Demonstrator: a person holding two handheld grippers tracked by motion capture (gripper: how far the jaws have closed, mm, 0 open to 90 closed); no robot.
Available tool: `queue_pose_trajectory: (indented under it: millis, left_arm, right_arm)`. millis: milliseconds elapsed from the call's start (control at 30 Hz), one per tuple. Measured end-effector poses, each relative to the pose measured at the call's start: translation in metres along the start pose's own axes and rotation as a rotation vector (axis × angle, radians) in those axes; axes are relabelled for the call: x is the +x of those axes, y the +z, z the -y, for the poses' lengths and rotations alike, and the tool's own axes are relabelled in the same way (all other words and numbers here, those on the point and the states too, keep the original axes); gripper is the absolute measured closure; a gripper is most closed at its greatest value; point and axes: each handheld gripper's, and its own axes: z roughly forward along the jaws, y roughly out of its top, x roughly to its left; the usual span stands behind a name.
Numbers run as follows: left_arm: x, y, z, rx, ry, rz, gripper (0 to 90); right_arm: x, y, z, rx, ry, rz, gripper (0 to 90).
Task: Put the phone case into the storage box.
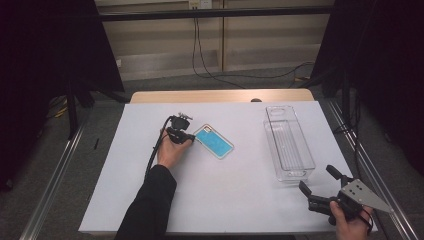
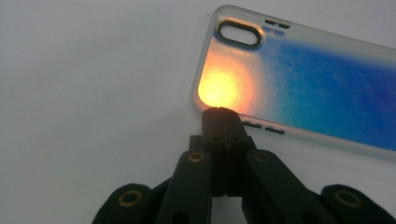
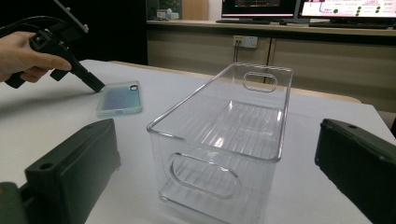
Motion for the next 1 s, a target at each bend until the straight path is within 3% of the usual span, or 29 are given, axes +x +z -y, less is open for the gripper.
queue_pose_trajectory:
  millis: [67, 300, 1000]
  left_arm:
    - [0.002, 0.0, -0.001, -0.001, -0.02, 0.009, 90.0]
    - [-0.001, 0.004, -0.006, 0.001, 0.0, -0.021, 90.0]
    - [0.0, 0.011, -0.014, -0.011, -0.004, -0.035, 90.0]
  right_arm:
    - [0.0, 0.0, 0.0, 0.0, 0.001, 0.002, 0.0]
    - [0.0, 0.0, 0.0, -0.002, 0.006, 0.004, 0.0]
    - [0.0, 0.0, 0.0, -0.002, 0.002, 0.002, 0.0]
